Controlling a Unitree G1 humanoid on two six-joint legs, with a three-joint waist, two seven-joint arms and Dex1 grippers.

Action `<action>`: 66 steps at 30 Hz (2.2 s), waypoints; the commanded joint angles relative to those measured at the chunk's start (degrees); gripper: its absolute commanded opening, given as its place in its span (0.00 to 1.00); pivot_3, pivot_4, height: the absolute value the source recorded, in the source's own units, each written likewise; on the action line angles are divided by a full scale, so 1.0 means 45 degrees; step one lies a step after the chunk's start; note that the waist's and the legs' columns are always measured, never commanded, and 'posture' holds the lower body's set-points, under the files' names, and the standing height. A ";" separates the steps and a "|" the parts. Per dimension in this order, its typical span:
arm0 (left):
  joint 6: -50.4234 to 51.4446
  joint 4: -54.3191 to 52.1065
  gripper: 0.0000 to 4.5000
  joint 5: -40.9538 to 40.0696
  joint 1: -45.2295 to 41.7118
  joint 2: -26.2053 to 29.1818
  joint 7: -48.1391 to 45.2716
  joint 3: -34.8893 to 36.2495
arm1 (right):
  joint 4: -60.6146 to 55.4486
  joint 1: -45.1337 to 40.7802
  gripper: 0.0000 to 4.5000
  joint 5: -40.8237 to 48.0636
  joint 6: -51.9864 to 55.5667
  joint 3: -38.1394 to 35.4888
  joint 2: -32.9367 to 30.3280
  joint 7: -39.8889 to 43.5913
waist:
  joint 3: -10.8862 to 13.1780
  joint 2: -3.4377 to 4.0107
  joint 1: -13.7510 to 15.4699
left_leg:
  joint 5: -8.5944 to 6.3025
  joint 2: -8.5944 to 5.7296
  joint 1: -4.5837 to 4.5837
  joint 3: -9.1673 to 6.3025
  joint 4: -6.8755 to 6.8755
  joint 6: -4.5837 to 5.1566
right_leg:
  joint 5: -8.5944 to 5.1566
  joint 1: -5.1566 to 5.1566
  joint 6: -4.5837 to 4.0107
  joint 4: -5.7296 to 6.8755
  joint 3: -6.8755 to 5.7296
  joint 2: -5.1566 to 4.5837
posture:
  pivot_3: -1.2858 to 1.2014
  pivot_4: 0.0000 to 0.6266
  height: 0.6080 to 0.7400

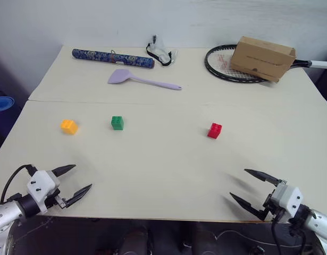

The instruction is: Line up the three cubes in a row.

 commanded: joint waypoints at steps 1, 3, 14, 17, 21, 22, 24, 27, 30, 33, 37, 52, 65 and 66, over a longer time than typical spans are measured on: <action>-0.0113 -0.0449 1.00 -0.0250 0.0161 0.0074 0.0023 0.0286 | -0.0288 -0.0080 1.00 -0.0035 -0.0060 0.0121 0.0189 -0.0266 | 0.0000 0.0000 0.0001 | 0.0000 0.0000 0.0001 0.0002 0.0000 0.0000 | 0.0000 0.0000 0.0000 0.0000 0.0001 0.0000 | 0.52 0.24 1.00; 0.0740 -0.0827 1.00 -0.1011 0.0112 0.0061 -0.0174 0.0227 | -0.0398 -0.0045 1.00 0.0104 0.0104 0.0055 0.0312 -0.0542 | 0.0000 -0.0001 0.0013 | 0.0001 -0.0001 0.0001 0.0008 0.0003 0.0002 | 0.0000 0.0001 0.0001 0.0003 0.0005 0.0000 | 0.52 0.24 1.00; 0.3427 -0.2977 1.00 -0.2704 -0.2201 0.0051 -0.1259 -0.2427 | -0.1123 0.1788 1.00 0.0394 0.1072 -0.1486 0.2840 -0.4032 | -0.0011 0.0033 0.0258 | -0.0003 -0.0003 0.0010 0.0017 0.0006 -0.0034 | -0.0003 -0.0005 -0.0004 0.0044 0.0024 0.0002 | 0.52 0.24 1.00; 0.3461 -0.2806 1.00 -0.2567 -0.2738 -0.0047 -0.1291 -0.2827 | -0.1017 0.1308 1.00 -0.0040 0.1029 -0.1085 0.3243 -0.4454 | -0.0013 0.0036 0.0047 | 0.0011 -0.0001 0.0018 0.0042 0.0005 -0.0022 | -0.0003 -0.0012 -0.0004 0.0065 0.0042 0.0013 | 0.52 0.24 1.00; 0.3197 -0.2571 1.00 -0.2229 -0.3277 -0.0071 -0.1383 -0.3256 | -0.1593 -0.0446 1.00 -0.0935 0.2285 0.0255 0.4046 -0.5799 | -0.0011 0.0032 -0.0146 | 0.0022 0.0009 0.0021 0.0047 0.0004 -0.0039 | -0.0009 -0.0031 -0.0016 0.0095 0.0048 0.0026 | 0.52 0.24 1.00; 0.3184 -0.2544 1.00 -0.2170 -0.3345 -0.0089 -0.1363 -0.3314 | -0.1728 -0.1083 1.00 -0.1246 0.2650 0.0582 0.4342 -0.6314 | -0.0011 0.0034 -0.0146 | 0.0025 0.0010 0.0022 0.0049 0.0005 -0.0043 | -0.0011 -0.0036 -0.0018 0.0105 0.0051 0.0026 | 0.52 0.24 1.00; 0.3246 -0.2507 1.00 -0.2193 -0.3479 -0.0181 -0.1231 -0.3362 | -0.1787 -0.2366 1.00 -0.1859 0.3363 0.1156 0.4958 -0.7333 | -0.0011 0.0036 -0.0134 | 0.0033 0.0007 0.0018 0.0051 0.0007 -0.0051 | -0.0015 -0.0051 -0.0025 0.0122 0.0056 0.0024 | 0.52 0.24 1.00; 0.3268 -0.2548 1.00 -0.2082 -0.3599 -0.0242 -0.1123 -0.3484 | -0.1426 -0.4161 1.00 -0.3009 0.4443 0.1694 0.6010 -0.9230 | -0.0011 0.0037 -0.0111 | 0.0038 0.0007 0.0008 0.0050 0.0008 -0.0057 | -0.0020 -0.0069 -0.0036 0.0136 0.0056 0.0023 | 0.52 0.24 1.00; 0.3286 -0.2653 1.00 -0.2015 -0.3590 -0.0255 -0.1060 -0.3532 | -0.0699 -0.5730 1.00 -0.3829 0.4911 0.2201 0.6932 -1.0554 | -0.0011 0.0036 -0.0067 | 0.0045 0.0006 -0.0014 0.0040 0.0010 -0.0056 | -0.0022 -0.0073 -0.0039 0.0175 0.0039 0.0027 | 0.52 0.24 1.00; 0.3310 -0.2781 1.00 -0.1938 -0.3515 -0.0230 -0.0993 -0.3527 | 0.0365 -0.6909 1.00 -0.4543 0.5011 0.2447 0.7627 -1.1777 | -0.0014 0.0031 -0.0139 | 0.0053 -0.0002 -0.0020 0.0045 0.0013 -0.0042 | -0.0022 -0.0071 -0.0038 0.0169 0.0039 0.0026 | 0.52 0.24 1.00; 0.3304 -0.3051 1.00 -0.1878 -0.3195 -0.0194 -0.0915 -0.3436 | 0.1828 -0.8223 1.00 -0.5141 0.5064 0.2449 0.8376 -1.3252 | -0.0013 0.0031 -0.0259 | 0.0066 -0.0003 -0.0021 0.0046 0.0014 -0.0044 | -0.0022 -0.0072 -0.0038 0.0176 0.0037 0.0033 | 0.52 0.24 1.00; 0.3649 -0.3882 1.00 -0.2062 -0.2333 0.0057 -0.0737 -0.2992 | 0.2946 -0.8683 0.43 -0.5003 0.4398 0.2719 0.9204 -1.4265 | -0.0012 0.0032 -0.0457 | 0.0076 0.0015 -0.0024 0.0043 0.0011 -0.0056 | -0.0023 -0.0075 -0.0038 0.0178 0.0039 0.0050 | 0.52 0.24 1.00; 0.3406 -0.3294 1.00 -0.1965 -0.2645 -0.0255 -0.0703 -0.3180 | 0.1995 -0.9204 0.33 0.1042 0.3723 0.4813 0.2191 0.2943 | -0.0006 0.0017 -0.0387 | 0.0053 0.0009 -0.0015 0.0029 0.0016 0.0005 | -0.0014 -0.0033 -0.0023 0.0127 0.0025 0.0034 | 0.52 0.24 1.00; 0.3350 -0.3276 1.00 -0.1924 -0.2617 -0.0305 -0.0695 -0.3218 | 0.2638 -0.9417 0.33 0.1140 0.3392 0.4900 0.1998 0.3936 | -0.0005 0.0015 -0.0410 | 0.0053 0.0010 -0.0009 0.0028 0.0016 0.0005 | -0.0014 -0.0025 -0.0023 0.0126 0.0021 0.0036 | 0.52 0.24 1.00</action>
